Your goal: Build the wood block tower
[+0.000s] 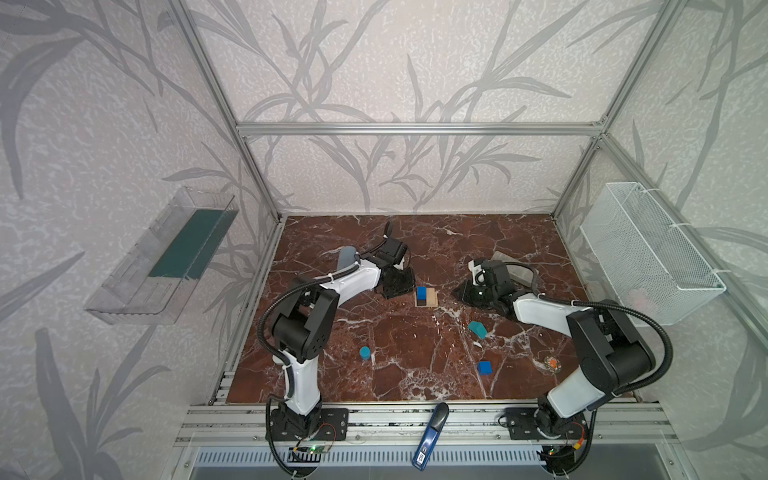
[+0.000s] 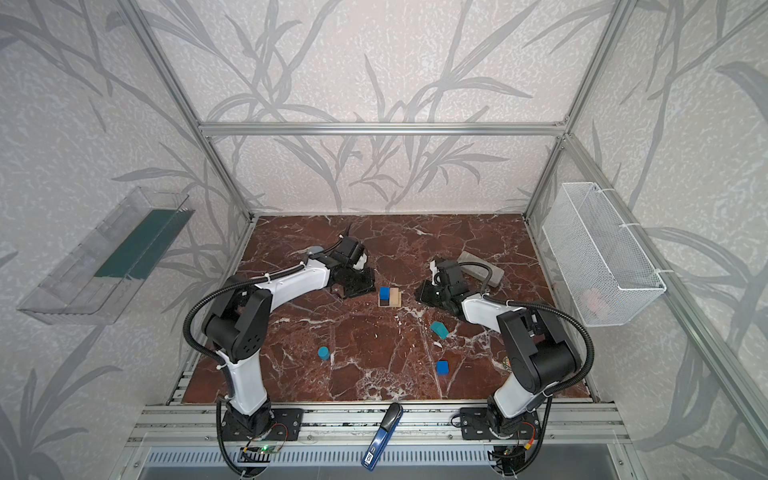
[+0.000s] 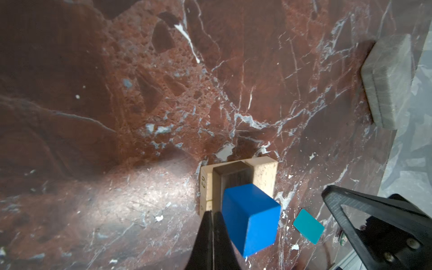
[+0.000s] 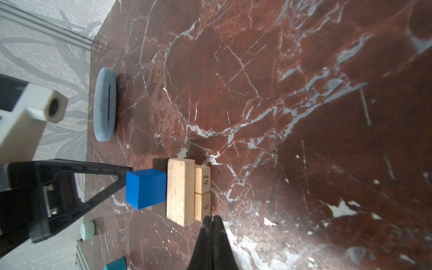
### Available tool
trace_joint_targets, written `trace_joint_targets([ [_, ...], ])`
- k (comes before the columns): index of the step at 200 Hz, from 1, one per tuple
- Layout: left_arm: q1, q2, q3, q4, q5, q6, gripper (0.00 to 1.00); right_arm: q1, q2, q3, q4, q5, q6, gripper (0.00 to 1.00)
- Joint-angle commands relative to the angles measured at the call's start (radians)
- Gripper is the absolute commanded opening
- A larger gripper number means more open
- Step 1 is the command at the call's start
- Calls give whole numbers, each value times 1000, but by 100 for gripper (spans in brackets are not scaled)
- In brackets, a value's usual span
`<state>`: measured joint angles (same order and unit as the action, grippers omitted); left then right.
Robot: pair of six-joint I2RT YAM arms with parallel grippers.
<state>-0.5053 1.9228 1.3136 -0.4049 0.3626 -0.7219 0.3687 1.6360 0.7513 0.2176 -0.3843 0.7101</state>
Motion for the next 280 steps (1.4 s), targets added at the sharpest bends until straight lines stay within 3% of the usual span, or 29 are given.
trace_joint_targets([
  [1,11,13,15,27,11,-17,0,8,21,29,49,-20,14,0],
  [86,16,53,15,42,23,-27,0,37,118,68,105,-48,34,0],
  [280,4,85,30,75,81,-45,0,50,171,85,147,-61,50,0],
])
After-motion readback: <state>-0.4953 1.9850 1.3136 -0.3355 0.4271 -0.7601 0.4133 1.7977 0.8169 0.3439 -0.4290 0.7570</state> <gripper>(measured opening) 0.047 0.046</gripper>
